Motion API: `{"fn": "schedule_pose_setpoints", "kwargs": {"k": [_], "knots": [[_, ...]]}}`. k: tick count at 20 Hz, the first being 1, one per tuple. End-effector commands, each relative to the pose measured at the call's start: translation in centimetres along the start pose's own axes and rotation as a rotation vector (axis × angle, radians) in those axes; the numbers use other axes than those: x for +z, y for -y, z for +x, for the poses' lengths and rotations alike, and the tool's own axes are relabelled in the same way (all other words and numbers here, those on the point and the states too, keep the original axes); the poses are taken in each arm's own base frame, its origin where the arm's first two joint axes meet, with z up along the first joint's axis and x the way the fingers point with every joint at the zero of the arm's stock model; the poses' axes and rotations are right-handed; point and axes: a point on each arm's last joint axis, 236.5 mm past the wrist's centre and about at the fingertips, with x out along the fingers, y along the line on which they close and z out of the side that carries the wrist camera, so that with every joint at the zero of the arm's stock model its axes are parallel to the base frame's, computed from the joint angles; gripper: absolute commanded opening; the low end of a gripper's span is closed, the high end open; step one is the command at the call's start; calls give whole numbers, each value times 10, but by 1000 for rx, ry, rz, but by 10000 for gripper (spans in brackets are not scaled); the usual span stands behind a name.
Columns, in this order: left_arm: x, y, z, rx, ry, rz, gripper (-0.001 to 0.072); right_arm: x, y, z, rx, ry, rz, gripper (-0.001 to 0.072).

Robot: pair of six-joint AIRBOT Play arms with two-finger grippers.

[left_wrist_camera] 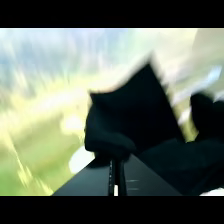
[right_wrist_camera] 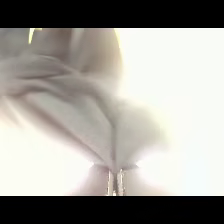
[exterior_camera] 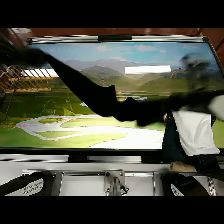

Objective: Fold the shirts.

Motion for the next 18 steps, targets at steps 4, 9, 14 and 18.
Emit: {"fn": "schedule_pose_setpoints", "kwargs": {"k": [4,9,14,18], "knots": [[150,91,-275,151,707,156,31,102,57,-273,-106,720,63,60],[105,39,-303,451,607,109,32,48,30,-226,-5,396,41,60],[47,-35,-223,548,257,43,32,-23,-3,-126,68,-72,61,60],[-52,-89,-107,475,-146,-91,32,-67,-10,-8,34,-248,111,60]]}}
